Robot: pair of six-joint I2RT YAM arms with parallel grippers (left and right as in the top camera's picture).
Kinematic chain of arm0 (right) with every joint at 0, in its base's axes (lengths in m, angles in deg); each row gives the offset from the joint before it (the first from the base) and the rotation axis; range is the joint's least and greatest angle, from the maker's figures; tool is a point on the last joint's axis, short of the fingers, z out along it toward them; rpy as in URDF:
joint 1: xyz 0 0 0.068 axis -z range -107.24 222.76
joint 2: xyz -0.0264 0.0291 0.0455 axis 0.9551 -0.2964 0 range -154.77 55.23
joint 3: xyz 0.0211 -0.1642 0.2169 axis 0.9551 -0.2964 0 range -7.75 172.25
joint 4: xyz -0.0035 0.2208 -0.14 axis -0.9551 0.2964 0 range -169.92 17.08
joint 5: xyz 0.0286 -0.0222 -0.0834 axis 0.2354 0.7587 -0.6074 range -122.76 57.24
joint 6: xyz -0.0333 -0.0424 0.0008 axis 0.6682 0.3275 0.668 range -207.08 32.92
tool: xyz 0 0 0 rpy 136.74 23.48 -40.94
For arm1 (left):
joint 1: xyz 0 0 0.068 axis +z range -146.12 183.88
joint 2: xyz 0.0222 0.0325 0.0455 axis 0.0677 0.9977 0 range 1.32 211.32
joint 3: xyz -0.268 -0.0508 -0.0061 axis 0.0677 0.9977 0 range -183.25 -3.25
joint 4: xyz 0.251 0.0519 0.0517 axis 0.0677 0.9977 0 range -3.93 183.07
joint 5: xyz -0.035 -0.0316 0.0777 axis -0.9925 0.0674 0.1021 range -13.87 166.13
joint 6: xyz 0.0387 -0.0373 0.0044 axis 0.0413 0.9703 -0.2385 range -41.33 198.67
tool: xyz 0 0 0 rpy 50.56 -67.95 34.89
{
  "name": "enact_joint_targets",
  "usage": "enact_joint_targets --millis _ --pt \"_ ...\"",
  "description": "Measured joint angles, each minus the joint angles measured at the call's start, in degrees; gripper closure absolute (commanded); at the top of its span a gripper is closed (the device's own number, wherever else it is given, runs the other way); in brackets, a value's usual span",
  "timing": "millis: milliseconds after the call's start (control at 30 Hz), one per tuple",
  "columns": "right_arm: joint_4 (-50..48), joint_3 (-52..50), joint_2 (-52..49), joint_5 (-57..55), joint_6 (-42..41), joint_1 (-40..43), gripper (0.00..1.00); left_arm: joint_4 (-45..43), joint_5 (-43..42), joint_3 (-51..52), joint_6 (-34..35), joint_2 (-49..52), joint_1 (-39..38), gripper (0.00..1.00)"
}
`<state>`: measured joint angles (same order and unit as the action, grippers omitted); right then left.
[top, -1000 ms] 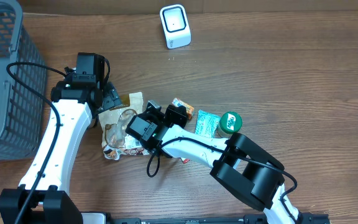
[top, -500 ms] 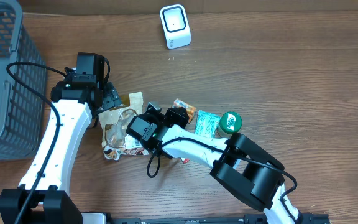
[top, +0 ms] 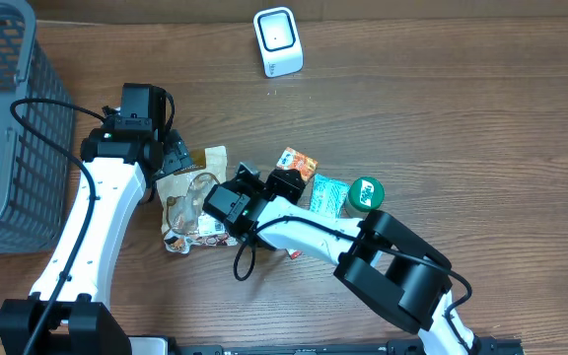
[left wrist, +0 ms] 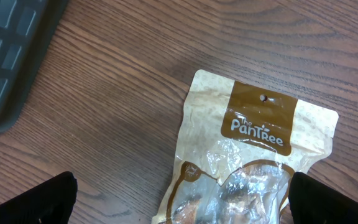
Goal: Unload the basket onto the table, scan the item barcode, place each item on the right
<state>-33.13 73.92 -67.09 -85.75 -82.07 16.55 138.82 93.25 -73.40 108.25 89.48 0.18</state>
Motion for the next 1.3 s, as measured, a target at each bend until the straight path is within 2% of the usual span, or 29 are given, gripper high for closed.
enact_joint_targets --millis 200,467,633,867,933,1000,1133,1300 --pt "3.7 3.5 0.7 11.0 -2.9 6.3 0.61 0.0 0.0 0.0 0.0 0.0 0.0 0.0" --pt "4.2 5.8 7.2 35.1 -4.0 17.1 0.62 0.0 0.0 0.0 0.0 0.0 0.0 0.0" --pt "4.2 6.0 7.7 46.9 -4.3 24.6 0.66 0.0 0.0 0.0 0.0 0.0 0.0 0.0" --pt "0.9 6.0 7.3 54.5 -4.9 30.9 0.65 0.0 0.0 0.0 0.0 0.0 0.0 0.0" --pt "0.4 6.0 7.2 56.6 -5.1 31.1 0.64 0.0 0.0 0.0 0.0 0.0 0.0 0.01" --pt "0.3 6.0 7.2 58.0 -5.5 31.0 0.57 0.0 0.0 0.0 0.0 0.0 0.0 0.0" --pt "-0.2 5.9 7.2 59.8 -7.5 30.9 0.55 0.0 0.0 0.0 0.0 0.0 0.0 0.0" --pt "-5.9 2.9 7.2 60.7 -8.9 30.9 0.53 0.0 0.0 0.0 0.0 0.0 0.0 0.0"
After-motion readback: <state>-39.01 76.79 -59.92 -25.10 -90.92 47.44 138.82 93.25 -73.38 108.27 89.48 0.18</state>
